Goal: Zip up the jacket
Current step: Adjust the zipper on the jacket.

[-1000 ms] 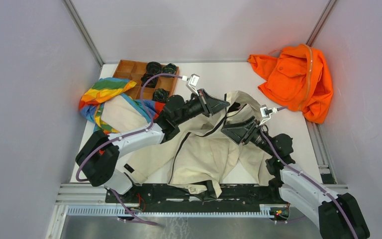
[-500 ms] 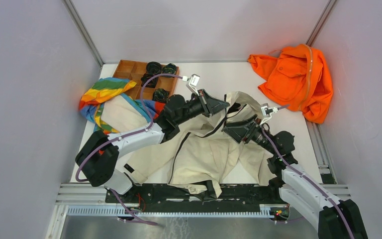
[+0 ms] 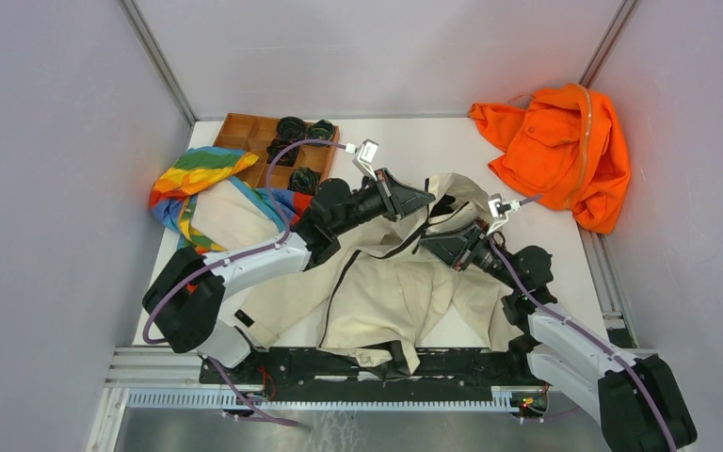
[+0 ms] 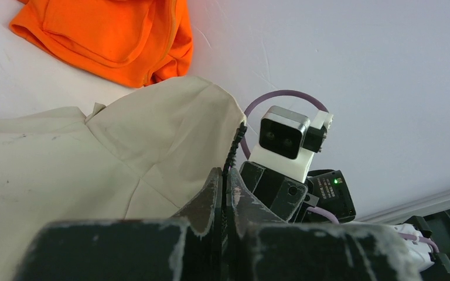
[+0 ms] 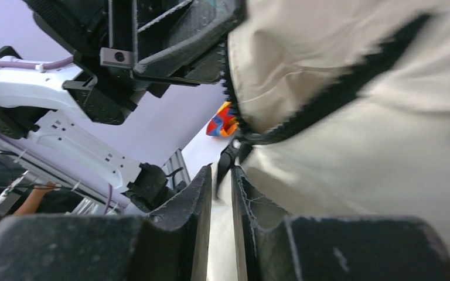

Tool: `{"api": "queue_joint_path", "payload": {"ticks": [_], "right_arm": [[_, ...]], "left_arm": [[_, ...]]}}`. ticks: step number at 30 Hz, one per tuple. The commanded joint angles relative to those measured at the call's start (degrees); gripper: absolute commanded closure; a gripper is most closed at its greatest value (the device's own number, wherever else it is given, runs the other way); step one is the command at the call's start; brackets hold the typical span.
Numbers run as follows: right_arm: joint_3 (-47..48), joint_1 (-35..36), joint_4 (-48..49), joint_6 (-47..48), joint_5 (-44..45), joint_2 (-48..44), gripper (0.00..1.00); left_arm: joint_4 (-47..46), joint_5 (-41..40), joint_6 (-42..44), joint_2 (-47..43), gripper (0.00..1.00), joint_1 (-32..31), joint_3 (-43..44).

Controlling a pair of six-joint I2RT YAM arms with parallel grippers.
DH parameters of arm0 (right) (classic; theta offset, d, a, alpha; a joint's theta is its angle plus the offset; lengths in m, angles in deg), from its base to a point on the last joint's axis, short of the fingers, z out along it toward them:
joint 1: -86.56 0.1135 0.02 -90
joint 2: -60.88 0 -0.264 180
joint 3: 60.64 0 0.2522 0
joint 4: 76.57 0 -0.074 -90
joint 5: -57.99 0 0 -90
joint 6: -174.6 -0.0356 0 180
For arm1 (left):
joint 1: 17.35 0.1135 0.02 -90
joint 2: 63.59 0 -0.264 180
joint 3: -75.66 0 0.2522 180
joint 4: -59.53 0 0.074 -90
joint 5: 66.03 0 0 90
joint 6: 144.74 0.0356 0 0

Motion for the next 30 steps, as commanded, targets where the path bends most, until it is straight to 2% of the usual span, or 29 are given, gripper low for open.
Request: {"api": "queue_joint_path", "payload": {"ticks": [1, 7, 13, 21, 26, 30], "right_arm": [[1.1, 0.8, 4.6, -0.4, -2.0, -0.7, 0.78], [0.7, 1.0, 3.3, -0.6, -1.5, -0.8, 0.81], [-0.3, 1.1, 2.3, -3.3, 2.3, 0.1, 0.72], [-0.6, 1.7, 5.6, -2.8, 3.7, 0.8, 0.70], [-1.0, 1.8, 7.1, -2.9, 5.0, 1.0, 0.64], [-0.8, 2.3, 10.8, -3.1, 4.8, 1.0, 0.65]], "left_arm": [[-3.3, 1.2, -1.2, -1.1, 0.98, -0.3, 2.1], [-3.2, 1.6, -0.8, -0.8, 0.98, -0.3, 2.2], [-3.7, 2.1, -1.1, -0.7, 0.98, -0.3, 2.1], [-5.1, 3.0, -1.8, -0.2, 0.98, -0.4, 2.1], [-6.0, 3.5, -2.2, 0.6, 0.98, -0.7, 2.8], [-6.5, 3.8, -2.7, 1.3, 0.98, -0.9, 3.4]]}}
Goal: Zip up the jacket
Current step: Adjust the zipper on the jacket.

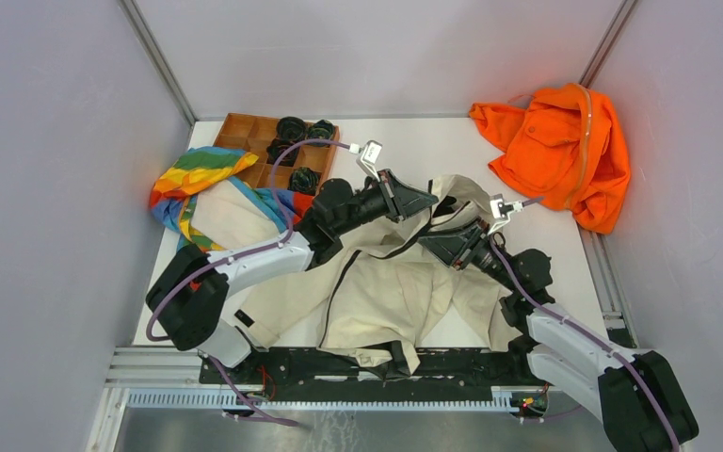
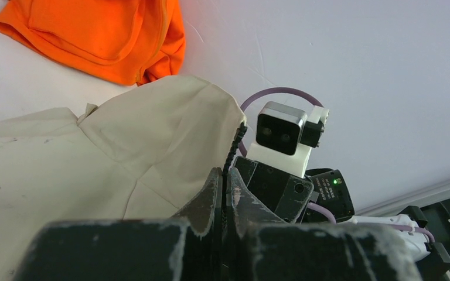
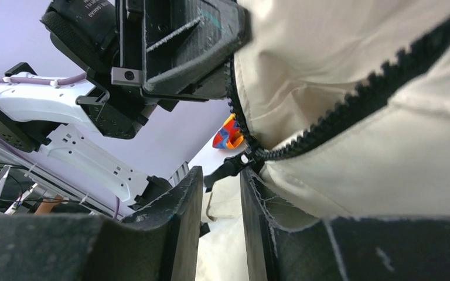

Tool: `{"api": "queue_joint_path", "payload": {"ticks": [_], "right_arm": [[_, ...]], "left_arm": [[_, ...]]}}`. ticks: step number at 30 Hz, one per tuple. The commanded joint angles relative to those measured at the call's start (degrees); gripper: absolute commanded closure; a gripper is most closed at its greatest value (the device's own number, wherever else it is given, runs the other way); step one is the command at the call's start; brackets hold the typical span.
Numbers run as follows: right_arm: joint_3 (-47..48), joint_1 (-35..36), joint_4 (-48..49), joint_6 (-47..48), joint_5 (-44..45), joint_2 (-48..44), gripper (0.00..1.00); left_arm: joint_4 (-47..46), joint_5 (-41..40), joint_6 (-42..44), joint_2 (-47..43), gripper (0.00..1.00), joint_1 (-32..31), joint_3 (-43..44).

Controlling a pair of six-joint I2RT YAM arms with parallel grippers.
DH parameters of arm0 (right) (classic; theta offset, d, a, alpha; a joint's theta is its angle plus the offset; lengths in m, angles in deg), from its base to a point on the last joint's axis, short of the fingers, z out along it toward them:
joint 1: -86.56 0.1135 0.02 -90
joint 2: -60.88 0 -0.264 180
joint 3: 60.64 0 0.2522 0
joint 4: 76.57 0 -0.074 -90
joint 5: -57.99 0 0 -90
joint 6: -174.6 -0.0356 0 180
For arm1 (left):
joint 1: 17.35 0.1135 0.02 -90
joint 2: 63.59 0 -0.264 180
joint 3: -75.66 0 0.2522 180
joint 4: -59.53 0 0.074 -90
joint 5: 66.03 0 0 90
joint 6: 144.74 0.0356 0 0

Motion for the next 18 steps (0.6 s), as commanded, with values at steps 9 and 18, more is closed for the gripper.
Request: {"api": "queue_joint_path", "payload": {"ticks": [9, 18], "right_arm": [[0.0, 0.9, -5.7, -4.3, 7.6, -0.5, 0.59], [0.3, 0.8, -2.3, -5.0, 7.9, -0.3, 0.61]], "left_arm": [[-6.4, 1.9, -2.8, 0.8, 0.98, -1.2, 3.9], [-8.3, 1.6, -3.7, 1.5, 0.98, -1.7, 3.7]]}}
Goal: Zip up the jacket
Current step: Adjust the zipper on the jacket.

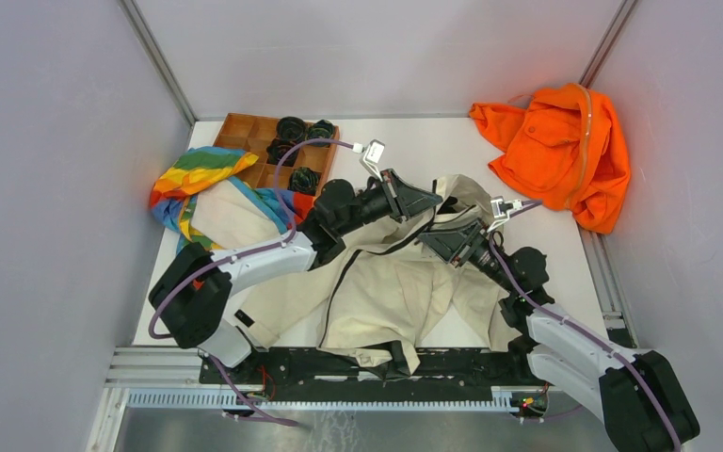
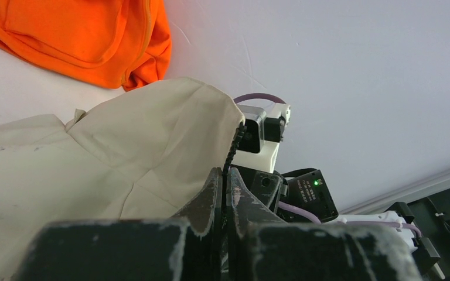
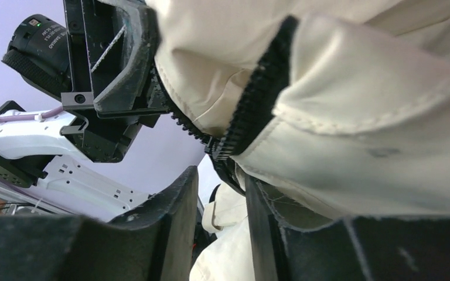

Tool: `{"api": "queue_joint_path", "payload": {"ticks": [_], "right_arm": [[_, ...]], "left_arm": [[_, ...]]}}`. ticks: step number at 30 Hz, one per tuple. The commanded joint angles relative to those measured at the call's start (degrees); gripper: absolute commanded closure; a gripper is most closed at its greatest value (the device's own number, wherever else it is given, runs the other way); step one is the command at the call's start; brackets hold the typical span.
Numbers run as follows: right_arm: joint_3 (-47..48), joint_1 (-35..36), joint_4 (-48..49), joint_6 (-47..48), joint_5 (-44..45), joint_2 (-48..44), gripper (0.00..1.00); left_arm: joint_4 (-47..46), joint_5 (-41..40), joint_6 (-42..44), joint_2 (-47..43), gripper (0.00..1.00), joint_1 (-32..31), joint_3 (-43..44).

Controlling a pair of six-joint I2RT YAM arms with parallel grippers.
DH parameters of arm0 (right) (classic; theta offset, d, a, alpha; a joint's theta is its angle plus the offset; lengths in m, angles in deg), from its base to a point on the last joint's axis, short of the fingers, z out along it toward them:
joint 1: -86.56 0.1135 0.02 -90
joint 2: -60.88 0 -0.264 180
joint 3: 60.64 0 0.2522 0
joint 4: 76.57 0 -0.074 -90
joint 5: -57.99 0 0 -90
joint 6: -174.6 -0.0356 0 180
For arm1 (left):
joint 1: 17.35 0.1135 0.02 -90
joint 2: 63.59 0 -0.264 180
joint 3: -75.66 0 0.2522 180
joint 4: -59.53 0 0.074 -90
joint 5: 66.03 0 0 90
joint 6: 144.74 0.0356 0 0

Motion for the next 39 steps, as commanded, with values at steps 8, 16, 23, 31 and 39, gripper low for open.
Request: {"api": "queue_joint_path", "payload": {"ticks": [8, 16, 23, 31, 39], "right_arm": [[1.9, 0.2, 0.7, 2.3, 1.6, -0.2, 0.94], [1.1, -0.6, 1.9, 6.1, -5.2, -4.1, 1.00], [-0.3, -4.2, 4.6, 1.1, -8.1, -5.6, 1.00], [-0.2, -6.3, 8.1, -0.4, -9.4, -4.6, 1.00], [0.3, -6.6, 10.1, -2.2, -9.9, -3.2, 1.00]], "left_arm": [[-6.7, 1.1, -2.6, 0.6, 0.98, -1.0, 3.1], [1.8, 1.3, 2.9, -2.0, 0.74, -0.1, 2.0], [19.3, 2.8, 19.8, -7.3, 0.39, 2.4, 1.0], [15.6, 11.4, 32.7, -10.6, 0.35, 0.5, -8.0], [20.0, 8.8, 38.7, -4.6, 0.42, -1.4, -6.8]]}}
